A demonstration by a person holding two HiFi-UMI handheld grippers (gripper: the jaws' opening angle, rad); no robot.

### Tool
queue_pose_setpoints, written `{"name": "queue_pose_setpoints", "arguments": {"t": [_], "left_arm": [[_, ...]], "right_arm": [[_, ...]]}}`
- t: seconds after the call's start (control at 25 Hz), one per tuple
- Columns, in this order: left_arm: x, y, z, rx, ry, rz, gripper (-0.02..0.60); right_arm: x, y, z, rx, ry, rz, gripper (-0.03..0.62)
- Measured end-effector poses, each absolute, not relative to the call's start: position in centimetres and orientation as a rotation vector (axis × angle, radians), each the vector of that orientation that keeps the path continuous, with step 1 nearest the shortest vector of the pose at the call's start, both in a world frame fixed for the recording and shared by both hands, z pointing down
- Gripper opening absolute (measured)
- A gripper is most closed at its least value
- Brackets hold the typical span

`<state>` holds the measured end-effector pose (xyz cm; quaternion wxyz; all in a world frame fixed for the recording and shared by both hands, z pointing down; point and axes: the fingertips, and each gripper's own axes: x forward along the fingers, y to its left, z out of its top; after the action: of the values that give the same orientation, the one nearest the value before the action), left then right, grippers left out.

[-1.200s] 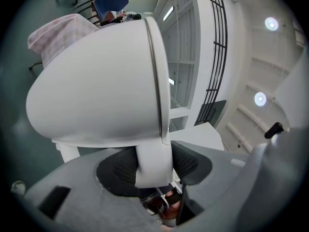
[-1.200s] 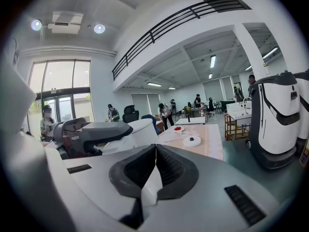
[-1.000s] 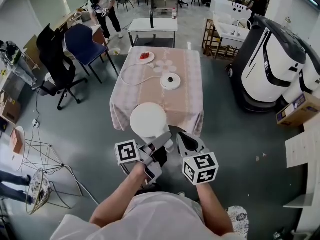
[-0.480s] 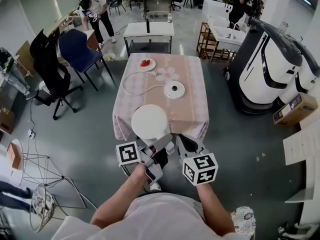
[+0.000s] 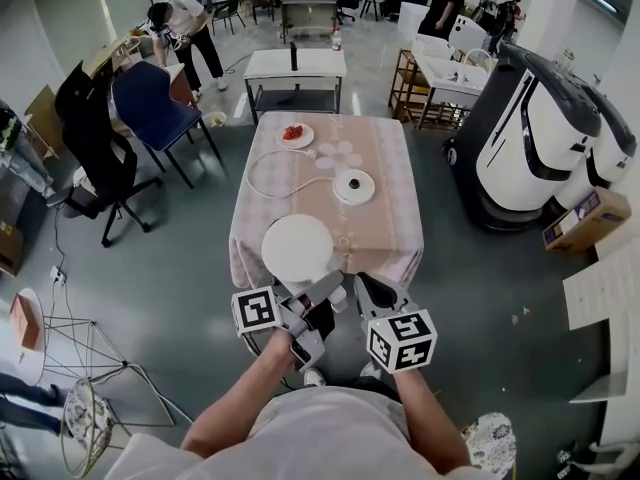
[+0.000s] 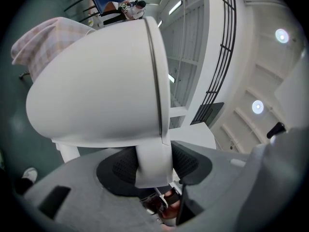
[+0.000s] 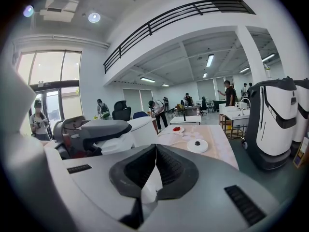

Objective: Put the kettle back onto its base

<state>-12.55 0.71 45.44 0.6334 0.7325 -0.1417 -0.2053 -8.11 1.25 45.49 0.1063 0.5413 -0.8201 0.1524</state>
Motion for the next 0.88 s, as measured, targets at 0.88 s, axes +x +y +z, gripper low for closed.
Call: {"name": "queue_pose_setpoints", "arguments": {"t": [0.88], "left_arm": [[-6.5,-9.1,47.0,1.65,-0.417,-0.498,0.199]], "right_arm": [[-2.1,-9.7,46.8,1.491,-2.521,0.449,0.005]]}}
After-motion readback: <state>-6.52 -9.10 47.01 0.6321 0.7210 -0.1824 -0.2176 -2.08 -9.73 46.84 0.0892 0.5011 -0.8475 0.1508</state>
